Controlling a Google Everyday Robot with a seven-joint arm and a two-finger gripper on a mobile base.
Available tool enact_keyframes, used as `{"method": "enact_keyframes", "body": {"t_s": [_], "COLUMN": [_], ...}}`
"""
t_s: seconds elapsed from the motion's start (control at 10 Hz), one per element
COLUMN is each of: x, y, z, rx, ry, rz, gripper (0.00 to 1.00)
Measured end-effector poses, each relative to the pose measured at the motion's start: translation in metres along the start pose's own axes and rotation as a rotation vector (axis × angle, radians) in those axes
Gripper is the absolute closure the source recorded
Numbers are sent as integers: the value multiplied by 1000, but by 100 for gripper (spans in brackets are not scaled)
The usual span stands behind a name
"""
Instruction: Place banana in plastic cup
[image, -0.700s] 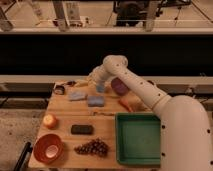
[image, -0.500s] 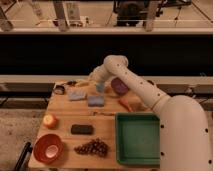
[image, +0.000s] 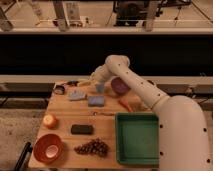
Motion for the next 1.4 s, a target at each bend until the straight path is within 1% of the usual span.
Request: {"method": "enact_keyframes", "body": {"t_s": [0.5,0.8,1.2,1.4], "x": [15,33,40,48], "y": [-10,-11,-20,-22], "z": [5,2,3,3], "rx": [-9,-2,0,2], "ry": [21,38,51,59], "rz": [3,27,30,40], "gripper": [100,100,100,100]}}
